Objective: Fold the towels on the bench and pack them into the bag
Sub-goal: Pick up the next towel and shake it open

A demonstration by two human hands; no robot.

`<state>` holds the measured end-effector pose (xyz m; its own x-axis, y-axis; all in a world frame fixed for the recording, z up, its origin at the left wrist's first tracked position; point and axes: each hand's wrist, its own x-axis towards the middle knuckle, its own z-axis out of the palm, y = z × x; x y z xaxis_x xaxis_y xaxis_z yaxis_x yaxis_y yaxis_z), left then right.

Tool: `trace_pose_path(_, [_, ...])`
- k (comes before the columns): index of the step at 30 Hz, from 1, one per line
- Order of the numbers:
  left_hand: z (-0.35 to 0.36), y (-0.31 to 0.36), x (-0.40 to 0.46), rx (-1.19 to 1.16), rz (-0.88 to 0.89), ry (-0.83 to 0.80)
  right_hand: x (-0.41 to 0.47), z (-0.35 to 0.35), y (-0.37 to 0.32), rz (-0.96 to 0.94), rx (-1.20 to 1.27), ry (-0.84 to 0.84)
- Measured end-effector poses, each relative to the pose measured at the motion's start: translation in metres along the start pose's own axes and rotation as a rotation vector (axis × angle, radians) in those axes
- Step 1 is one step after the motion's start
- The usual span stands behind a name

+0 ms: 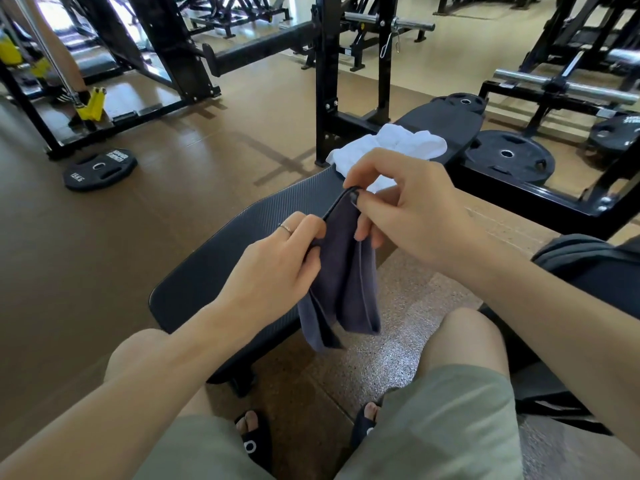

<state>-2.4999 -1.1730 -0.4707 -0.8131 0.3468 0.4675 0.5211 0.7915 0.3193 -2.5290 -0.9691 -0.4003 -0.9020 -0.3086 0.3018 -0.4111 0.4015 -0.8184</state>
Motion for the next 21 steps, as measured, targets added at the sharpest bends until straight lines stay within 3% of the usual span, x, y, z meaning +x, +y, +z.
trace_pose_path(6, [0.004,0.003,0.001,0.103,-0.111,0.102,0.003,-0.002,-0.002,-0.011,0.066,0.032])
trace_pose_path(15, [0.034,0.002,-0.005,-0.013,-0.225,0.096,0.007,0.0,-0.011,-0.047,0.124,0.085])
trace_pose_path(21, [0.048,-0.011,-0.025,0.105,-0.214,0.044,0.017,-0.013,0.001,-0.026,0.045,0.228])
